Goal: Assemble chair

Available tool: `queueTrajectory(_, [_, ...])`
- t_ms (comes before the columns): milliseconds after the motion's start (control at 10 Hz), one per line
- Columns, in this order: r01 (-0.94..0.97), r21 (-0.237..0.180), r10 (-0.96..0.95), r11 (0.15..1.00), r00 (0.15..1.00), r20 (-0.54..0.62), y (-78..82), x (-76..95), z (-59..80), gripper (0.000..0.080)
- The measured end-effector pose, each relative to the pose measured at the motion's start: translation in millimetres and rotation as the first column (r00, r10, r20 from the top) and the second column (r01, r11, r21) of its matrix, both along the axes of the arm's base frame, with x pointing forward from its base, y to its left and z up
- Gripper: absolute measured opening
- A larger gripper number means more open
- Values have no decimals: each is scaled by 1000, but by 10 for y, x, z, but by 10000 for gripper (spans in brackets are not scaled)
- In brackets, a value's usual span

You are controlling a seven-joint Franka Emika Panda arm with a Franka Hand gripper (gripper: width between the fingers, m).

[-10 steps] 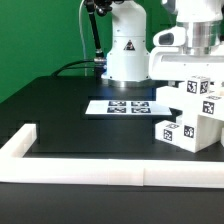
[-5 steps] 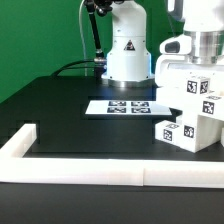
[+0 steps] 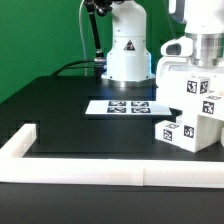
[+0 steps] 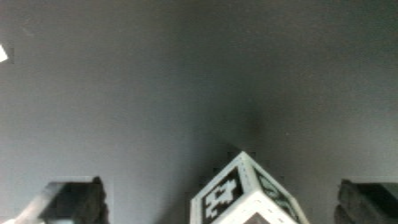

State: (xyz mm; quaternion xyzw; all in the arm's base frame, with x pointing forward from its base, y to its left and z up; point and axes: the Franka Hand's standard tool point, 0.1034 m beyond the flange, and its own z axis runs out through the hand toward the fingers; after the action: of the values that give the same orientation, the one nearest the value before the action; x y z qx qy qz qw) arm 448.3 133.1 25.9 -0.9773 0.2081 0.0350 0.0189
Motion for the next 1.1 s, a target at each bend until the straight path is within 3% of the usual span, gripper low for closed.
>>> queueTrajectory(300, [38, -1, -38, 999, 999, -3, 53, 122, -49, 649])
queueTrajectory(1100, [18, -5, -18, 1000, 1000, 2, -43, 178, -78, 649])
